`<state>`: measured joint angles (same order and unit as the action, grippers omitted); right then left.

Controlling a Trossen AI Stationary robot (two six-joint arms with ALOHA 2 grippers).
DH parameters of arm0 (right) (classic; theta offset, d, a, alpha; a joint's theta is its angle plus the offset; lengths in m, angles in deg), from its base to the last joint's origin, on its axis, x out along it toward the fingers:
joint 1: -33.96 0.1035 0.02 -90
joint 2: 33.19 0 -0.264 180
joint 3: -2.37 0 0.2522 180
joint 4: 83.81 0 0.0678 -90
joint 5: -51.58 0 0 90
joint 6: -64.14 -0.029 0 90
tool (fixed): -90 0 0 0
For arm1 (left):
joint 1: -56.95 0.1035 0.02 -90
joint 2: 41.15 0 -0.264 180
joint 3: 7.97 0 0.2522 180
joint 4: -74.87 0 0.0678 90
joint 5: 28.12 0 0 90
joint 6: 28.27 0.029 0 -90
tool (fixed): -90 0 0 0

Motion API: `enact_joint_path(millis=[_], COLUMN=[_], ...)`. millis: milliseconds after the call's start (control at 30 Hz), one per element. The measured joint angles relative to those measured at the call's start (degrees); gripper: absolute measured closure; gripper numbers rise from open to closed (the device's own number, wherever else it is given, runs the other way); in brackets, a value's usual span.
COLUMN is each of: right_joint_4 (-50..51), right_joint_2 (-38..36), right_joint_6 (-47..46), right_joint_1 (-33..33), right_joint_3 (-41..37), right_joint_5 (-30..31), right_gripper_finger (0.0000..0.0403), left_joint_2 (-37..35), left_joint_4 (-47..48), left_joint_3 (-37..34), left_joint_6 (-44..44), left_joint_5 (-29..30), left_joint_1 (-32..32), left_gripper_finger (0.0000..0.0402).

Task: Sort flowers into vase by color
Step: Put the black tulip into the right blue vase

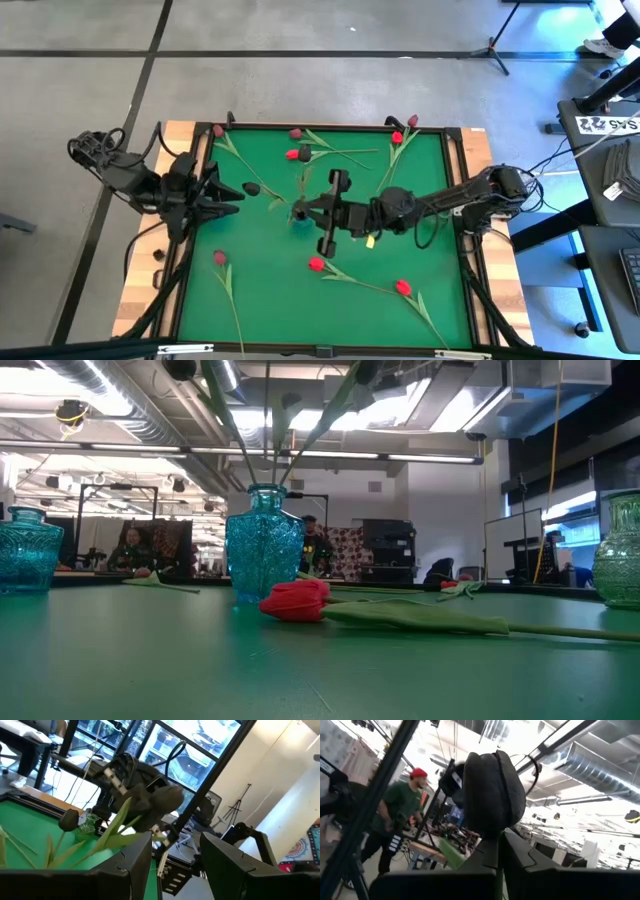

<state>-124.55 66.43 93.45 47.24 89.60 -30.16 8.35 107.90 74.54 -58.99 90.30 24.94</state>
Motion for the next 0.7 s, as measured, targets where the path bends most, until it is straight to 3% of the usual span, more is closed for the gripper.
enact_joint_path(millis=[700], right_joint_4=[8.9], right_joint_2=[0.8], right_joint_6=[-5.1], right_joint_1=[-1.4], right_joint_3=[0.0], right_joint_5=[3.7], right_gripper_finger=[0.0397], left_joint_2=[0.0], left_joint_4=[-2.4], left_joint_3=[0.0], left_joint_6=[5.9], left_joint_5=[0.8], left_joint_1=[0.0], left_gripper_finger=[0.0238])
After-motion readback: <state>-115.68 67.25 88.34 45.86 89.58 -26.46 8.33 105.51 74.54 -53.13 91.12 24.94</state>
